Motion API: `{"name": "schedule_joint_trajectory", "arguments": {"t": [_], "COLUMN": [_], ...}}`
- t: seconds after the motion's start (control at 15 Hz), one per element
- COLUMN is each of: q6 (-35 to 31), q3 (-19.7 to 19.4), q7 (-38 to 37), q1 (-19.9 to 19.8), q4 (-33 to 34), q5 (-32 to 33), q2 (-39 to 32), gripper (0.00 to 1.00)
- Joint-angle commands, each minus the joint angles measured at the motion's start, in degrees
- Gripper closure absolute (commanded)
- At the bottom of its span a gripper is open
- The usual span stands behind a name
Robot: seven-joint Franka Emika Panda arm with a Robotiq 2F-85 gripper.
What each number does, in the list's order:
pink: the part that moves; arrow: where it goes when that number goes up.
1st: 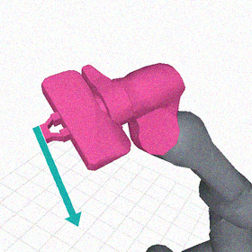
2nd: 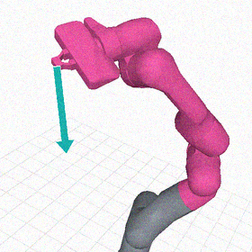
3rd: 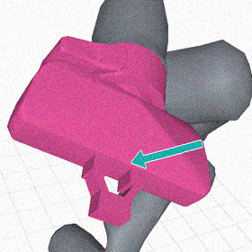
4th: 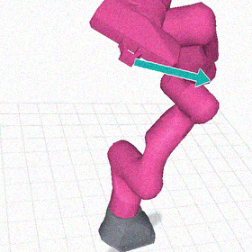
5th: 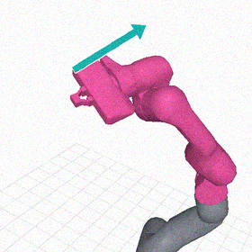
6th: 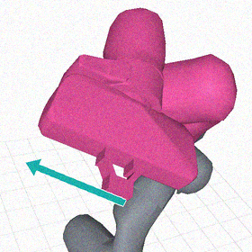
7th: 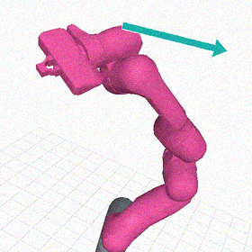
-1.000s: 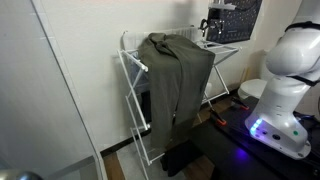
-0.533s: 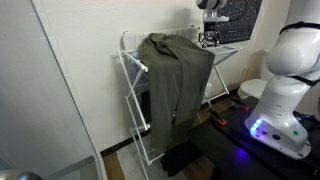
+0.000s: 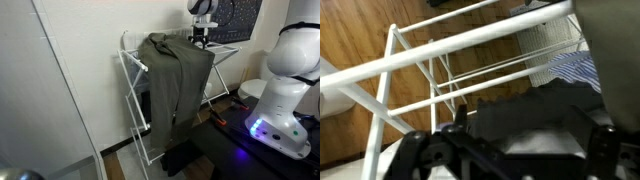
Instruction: Move the trousers to the left, remove the striped shirt from underneath the trousers and pull it to the right
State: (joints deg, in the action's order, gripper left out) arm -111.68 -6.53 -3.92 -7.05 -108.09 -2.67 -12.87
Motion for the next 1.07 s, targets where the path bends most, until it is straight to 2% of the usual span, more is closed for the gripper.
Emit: {"name": "schedule_joint_trajectory", "arguments": {"t": [0.0,0.33,1.0], "q6": [-5.7,-6.7,-6.1], "q3": [1.3,2.3,3.2], "q7": [-0.2,-0.4,1.4], "q1": [1.3,1.3,1.1], "q4": [-3.6,-5.5,-9.1], "q5": [-1.2,-7.1,-28.9], "q2": [1.1,2.3,5.3], "gripper": [0.00,0.00,0.00]}}
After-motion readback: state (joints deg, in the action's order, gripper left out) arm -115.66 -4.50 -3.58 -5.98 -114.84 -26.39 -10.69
